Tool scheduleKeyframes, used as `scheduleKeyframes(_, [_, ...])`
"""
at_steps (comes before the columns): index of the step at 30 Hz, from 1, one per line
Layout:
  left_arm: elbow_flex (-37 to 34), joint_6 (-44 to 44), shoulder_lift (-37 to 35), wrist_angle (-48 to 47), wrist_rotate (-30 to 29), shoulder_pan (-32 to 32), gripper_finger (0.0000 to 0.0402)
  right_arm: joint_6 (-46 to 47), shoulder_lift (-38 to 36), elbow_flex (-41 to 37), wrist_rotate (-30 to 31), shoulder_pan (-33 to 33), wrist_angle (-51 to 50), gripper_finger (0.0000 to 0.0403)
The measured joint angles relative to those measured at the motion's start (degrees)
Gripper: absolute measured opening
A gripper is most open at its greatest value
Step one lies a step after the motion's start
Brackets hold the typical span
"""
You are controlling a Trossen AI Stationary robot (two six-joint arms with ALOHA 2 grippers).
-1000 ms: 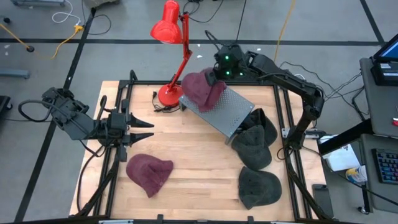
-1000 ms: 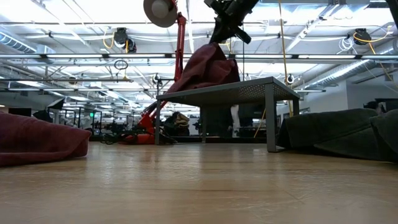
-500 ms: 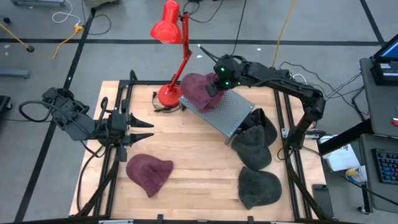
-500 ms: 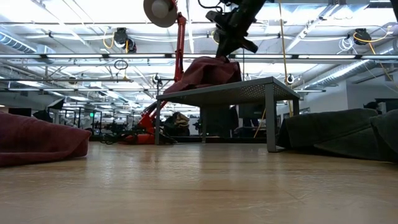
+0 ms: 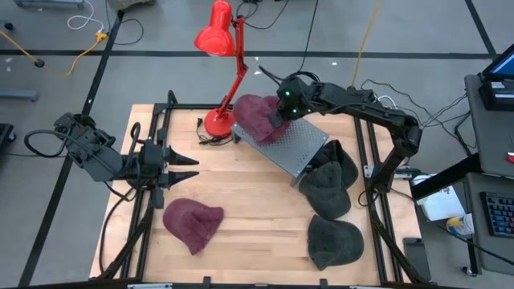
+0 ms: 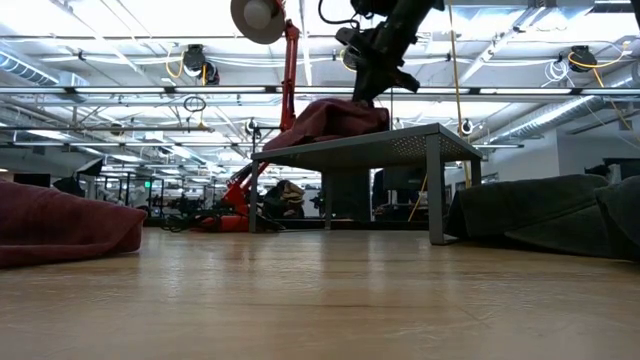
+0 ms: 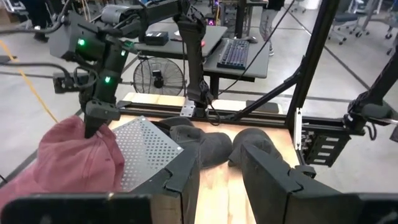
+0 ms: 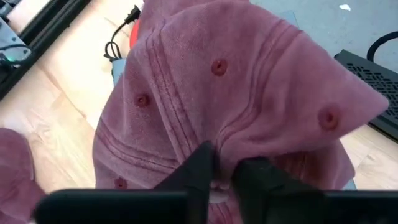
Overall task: Pick & Place hat
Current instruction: Stack the red cap on top of the red cap on the shelf
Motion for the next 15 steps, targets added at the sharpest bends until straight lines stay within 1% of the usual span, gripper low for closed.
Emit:
scheduleKeyframes(5, [0.0, -2.1, 0.0, 0.0, 0.0, 0.0, 0.012, 1.2, -1.7, 0.0, 0.2, 0.0, 0.0, 0.0129])
scheduleKeyframes(8, [0.0, -2.3, 0.0, 0.0, 0.0, 0.0, 0.012, 2.8, -3.7, 0.0, 1.5, 0.0, -0.5, 0.0163])
scheduleKeyframes(11, [0.0, -2.3, 0.0, 0.0, 0.0, 0.0, 0.012, 3.5, -5.6, 0.0, 3.3, 0.0, -2.9, 0.0179])
scheduleKeyframes(15, [0.0, -3.2, 0.0, 0.0, 0.0, 0.0, 0.012, 3.5, -8.4, 0.0, 3.5, 0.0, -6.6, 0.0184])
